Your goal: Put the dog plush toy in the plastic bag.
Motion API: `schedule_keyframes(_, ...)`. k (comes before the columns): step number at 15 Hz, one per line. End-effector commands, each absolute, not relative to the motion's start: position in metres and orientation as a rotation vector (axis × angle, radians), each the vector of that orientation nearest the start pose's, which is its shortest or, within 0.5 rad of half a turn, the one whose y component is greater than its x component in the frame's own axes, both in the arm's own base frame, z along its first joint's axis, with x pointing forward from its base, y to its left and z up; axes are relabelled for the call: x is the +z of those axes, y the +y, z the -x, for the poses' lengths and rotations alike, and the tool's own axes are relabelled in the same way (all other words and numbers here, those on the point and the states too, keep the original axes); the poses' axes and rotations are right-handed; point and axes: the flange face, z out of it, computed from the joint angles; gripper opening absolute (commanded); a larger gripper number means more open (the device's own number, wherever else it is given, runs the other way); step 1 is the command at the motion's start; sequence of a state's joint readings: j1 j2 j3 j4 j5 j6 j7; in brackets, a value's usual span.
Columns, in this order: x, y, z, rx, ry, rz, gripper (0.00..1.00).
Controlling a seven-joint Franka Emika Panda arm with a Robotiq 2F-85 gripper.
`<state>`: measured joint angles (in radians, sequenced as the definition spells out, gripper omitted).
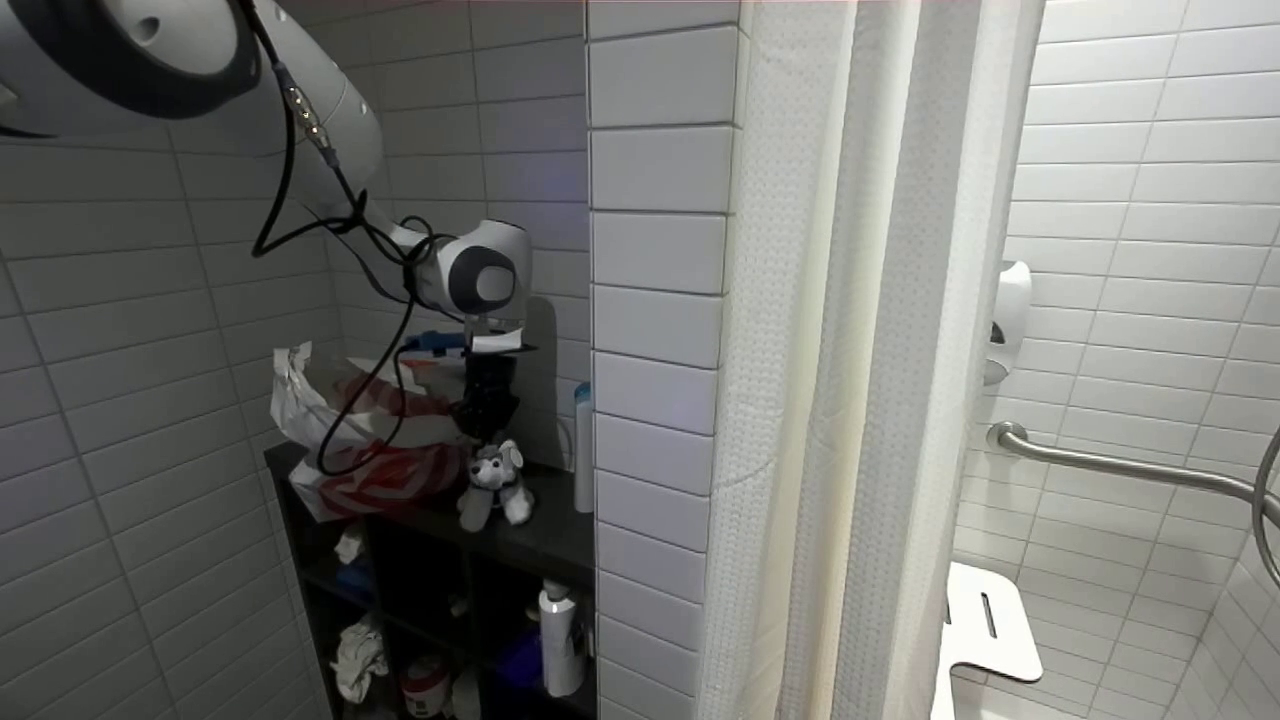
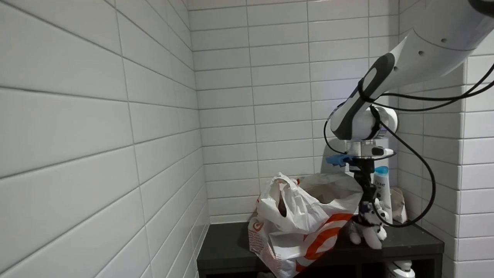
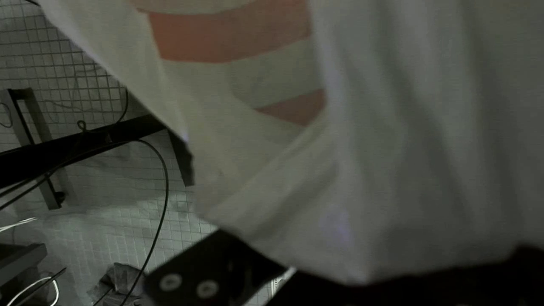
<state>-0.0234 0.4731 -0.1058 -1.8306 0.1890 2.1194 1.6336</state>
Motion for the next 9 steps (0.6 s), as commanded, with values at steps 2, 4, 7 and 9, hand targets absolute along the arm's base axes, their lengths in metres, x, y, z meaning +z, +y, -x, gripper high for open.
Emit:
schedule_keyframes(2,0.284,-0.068,-0.616,0.301,2.513,1.903,0.01)
schedule_keyframes(4,0.291,-0.066,-0.614,0.289,2.497,1.915,0.02)
schedule_keyframes(7,0.305,-0.059,-0.608,0.251,2.473,1.937,0.02)
schedule_keyframes(9,0.316,-0.053,-0.601,0.214,2.453,1.964,0.02)
